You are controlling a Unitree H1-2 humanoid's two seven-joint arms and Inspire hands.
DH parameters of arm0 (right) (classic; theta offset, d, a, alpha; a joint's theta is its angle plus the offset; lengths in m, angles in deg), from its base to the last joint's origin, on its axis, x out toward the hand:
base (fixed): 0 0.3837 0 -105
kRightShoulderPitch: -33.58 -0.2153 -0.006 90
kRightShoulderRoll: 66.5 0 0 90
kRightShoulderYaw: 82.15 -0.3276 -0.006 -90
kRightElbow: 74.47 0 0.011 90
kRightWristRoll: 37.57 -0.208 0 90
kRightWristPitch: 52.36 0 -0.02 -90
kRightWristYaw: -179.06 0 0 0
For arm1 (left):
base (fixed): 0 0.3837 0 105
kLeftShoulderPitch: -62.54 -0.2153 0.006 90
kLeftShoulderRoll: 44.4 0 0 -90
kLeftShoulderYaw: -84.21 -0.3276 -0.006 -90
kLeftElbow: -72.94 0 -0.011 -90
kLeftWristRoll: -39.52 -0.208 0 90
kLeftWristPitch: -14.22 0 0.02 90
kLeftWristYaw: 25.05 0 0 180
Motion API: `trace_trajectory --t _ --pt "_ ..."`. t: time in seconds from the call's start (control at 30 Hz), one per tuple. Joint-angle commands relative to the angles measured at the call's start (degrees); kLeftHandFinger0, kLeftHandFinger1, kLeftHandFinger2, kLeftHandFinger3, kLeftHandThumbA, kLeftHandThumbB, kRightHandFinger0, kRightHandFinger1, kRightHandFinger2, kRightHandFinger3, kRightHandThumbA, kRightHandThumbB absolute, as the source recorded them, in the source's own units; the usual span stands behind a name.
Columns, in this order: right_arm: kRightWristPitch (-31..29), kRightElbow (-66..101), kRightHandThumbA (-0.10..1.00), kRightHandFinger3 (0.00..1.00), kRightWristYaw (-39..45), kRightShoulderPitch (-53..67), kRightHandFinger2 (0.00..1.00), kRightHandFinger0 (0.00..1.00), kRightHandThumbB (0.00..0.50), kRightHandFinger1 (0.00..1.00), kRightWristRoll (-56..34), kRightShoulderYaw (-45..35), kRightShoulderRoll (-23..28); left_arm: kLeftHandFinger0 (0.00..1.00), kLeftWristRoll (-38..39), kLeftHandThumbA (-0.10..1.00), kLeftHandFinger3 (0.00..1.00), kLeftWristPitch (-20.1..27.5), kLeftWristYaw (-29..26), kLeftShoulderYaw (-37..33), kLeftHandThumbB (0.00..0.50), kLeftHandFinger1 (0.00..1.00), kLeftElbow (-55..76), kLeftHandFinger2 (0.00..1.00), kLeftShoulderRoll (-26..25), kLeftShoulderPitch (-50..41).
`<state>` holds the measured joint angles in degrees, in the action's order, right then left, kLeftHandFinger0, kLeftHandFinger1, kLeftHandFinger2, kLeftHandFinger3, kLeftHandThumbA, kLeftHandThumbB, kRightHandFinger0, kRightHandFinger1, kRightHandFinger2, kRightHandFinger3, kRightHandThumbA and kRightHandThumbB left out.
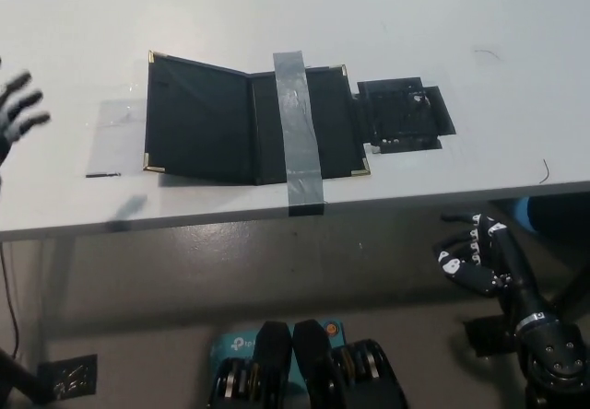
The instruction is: The robot uses its left hand to push the cover of the diary kept in the middle of the desk towards the right to close it
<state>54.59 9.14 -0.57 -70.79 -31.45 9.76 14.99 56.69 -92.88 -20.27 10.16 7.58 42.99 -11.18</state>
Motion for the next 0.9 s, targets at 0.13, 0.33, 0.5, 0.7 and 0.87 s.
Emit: trace_trajectory --t 0.13,0.33,0.5,0.7,0.87 --pt "-0.1 1.2 0.62 0.66 0.1 -1.3 0.42 0.31 0.085 0.34 0.4 -0.2 0.6 1.00 8.2 1.00 1.00 -7.5 -5.1 6.2 0.038 1.00 -12.0 1.00 5.3 6.7" --pt "0.0 1.1 0.61 0.68 0.3 -1.5 0.43 0.32 0.082 0.35 -0.1 -0.4 0.5 1.00 11.0 1.00 1.00 -9.3 -7.5 10.0 0.105 1.00 -23.3 1.00 9.1 11.2" --pt "-0.1 1.7 0.61 0.66 0.1 -1.1 0.42 0.30 0.090 0.34 0.3 -0.3 0.5 1.00 12.7 1.00 1.00 -9.8 -13.0 13.3 0.106 1.00 -30.2 1.00 12.8 14.9" --pt "0.5 2.2 0.59 0.68 0.3 -1.3 0.43 0.30 0.068 0.35 0.1 -0.5 0.7 1.00 10.9 1.00 1.00 -9.7 -15.5 13.8 0.142 1.00 -34.1 1.00 15.0 17.2" --pt "0.1 1.8 0.58 0.68 0.7 -1.5 0.43 0.32 0.058 0.35 -0.1 -0.3 0.8 1.00 11.2 1.00 1.00 -9.5 -15.0 12.5 0.120 1.00 -35.8 1.00 16.3 18.2"
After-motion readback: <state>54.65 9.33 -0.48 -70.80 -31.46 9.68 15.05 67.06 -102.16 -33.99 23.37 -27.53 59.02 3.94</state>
